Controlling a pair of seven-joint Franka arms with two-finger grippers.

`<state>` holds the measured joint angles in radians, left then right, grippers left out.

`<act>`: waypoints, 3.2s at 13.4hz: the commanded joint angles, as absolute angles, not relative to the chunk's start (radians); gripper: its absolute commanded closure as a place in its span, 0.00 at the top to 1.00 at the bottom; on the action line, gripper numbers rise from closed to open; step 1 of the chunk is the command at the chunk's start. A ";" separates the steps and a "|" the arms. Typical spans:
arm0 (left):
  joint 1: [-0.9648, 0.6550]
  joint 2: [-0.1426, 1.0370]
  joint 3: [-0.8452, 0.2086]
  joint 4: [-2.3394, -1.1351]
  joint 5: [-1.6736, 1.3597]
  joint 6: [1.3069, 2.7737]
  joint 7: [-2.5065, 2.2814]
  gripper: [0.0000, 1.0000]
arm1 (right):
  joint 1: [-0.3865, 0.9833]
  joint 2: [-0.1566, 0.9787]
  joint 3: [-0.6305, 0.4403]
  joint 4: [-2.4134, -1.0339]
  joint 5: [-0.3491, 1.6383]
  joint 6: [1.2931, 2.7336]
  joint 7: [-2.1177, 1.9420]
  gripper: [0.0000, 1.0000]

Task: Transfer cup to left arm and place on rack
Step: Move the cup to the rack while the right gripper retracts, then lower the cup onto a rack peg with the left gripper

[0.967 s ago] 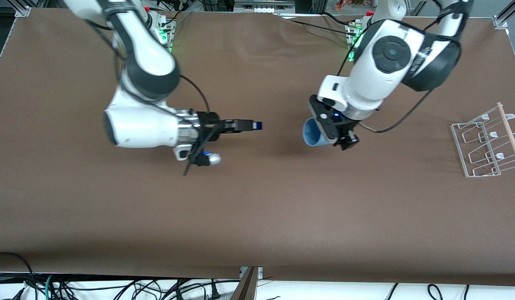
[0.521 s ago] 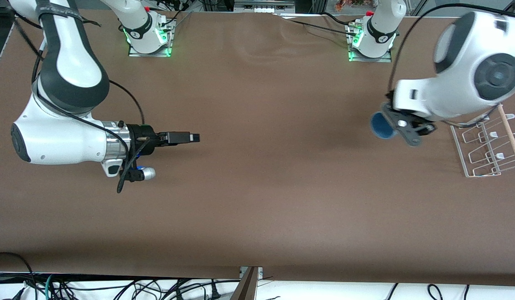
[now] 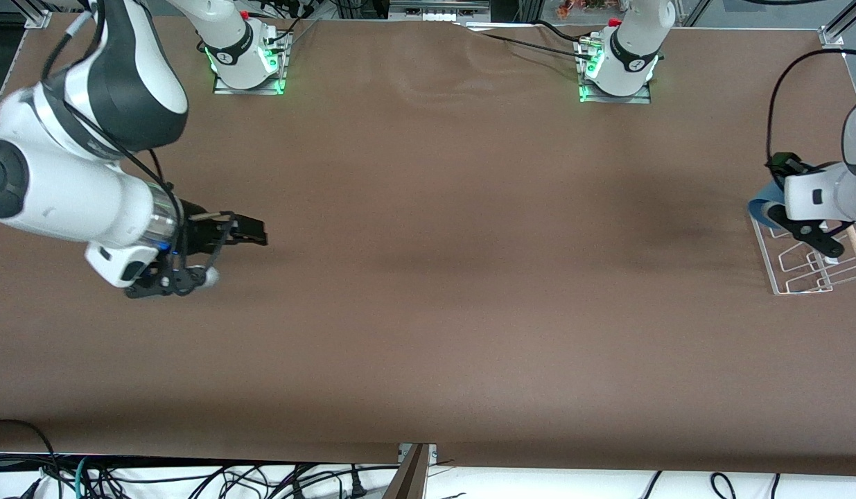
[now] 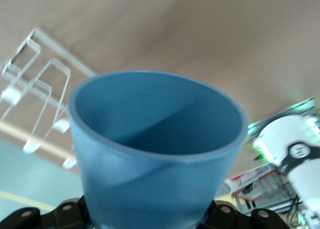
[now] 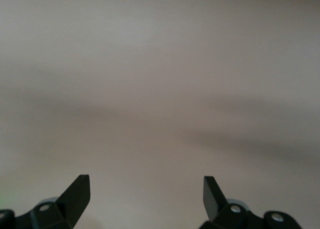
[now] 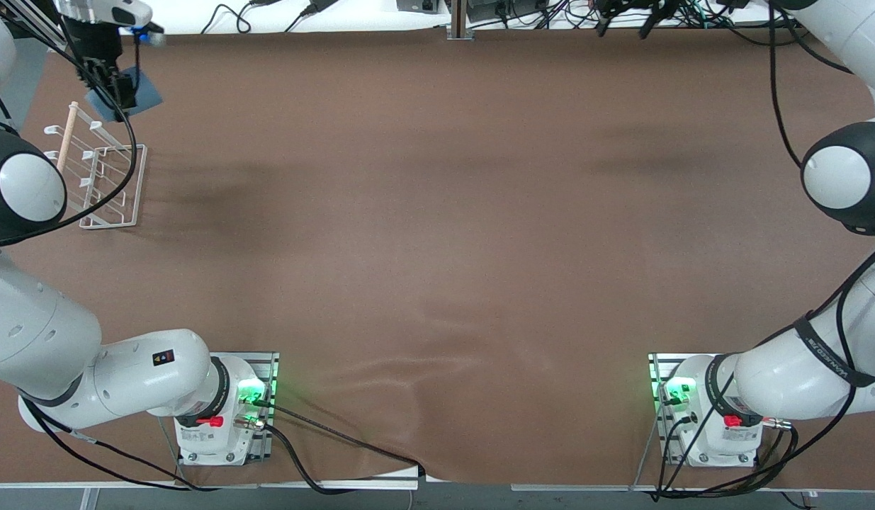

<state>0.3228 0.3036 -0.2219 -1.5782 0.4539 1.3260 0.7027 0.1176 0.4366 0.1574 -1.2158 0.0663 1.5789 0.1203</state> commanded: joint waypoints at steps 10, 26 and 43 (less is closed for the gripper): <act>0.512 0.530 -0.218 -1.557 0.739 1.155 0.594 0.00 | -0.051 0.054 0.100 -1.457 -0.097 1.513 0.037 1.00; 0.419 0.747 -0.189 -1.396 0.896 0.920 0.578 0.00 | -0.049 0.072 0.092 -1.447 -0.091 1.477 -0.002 1.00; 0.383 0.811 -0.192 -1.402 0.957 0.985 0.543 0.00 | -0.044 0.077 0.094 -1.445 -0.089 1.486 -0.002 1.00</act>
<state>0.3884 0.7900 -0.1970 -1.4304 0.9340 0.9811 0.5409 -0.0391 0.0850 0.0891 -1.4374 -0.0864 1.4815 0.0180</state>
